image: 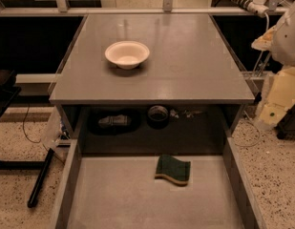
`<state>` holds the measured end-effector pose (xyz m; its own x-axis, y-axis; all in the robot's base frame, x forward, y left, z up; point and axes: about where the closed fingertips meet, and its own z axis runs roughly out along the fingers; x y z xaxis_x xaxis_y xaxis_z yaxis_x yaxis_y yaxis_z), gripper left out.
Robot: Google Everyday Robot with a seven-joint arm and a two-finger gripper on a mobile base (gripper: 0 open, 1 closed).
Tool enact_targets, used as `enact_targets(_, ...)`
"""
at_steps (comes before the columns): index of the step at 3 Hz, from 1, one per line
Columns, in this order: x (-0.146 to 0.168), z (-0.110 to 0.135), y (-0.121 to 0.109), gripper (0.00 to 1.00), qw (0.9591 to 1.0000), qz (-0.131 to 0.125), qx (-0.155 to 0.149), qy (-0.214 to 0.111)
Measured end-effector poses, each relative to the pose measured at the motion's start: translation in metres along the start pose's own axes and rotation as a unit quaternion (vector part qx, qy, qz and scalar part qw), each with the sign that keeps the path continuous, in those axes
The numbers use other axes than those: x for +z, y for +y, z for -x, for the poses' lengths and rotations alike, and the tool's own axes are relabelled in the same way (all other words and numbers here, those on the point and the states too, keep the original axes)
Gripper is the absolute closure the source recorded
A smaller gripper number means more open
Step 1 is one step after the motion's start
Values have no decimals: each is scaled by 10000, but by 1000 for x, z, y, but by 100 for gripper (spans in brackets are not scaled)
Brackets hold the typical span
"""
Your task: Pick sponge from top drawer and place on counter
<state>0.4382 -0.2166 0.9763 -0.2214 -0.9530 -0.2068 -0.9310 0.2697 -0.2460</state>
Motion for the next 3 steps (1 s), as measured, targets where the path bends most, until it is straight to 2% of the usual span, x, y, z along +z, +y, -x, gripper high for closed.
enact_targets(1,0,0,0,0,10000,1,0,0)
enact_targets(2,11,-1,3,0,9999,120,-1,-56)
enact_targets(3,44,-5,20,0,9989,321,-150,-311)
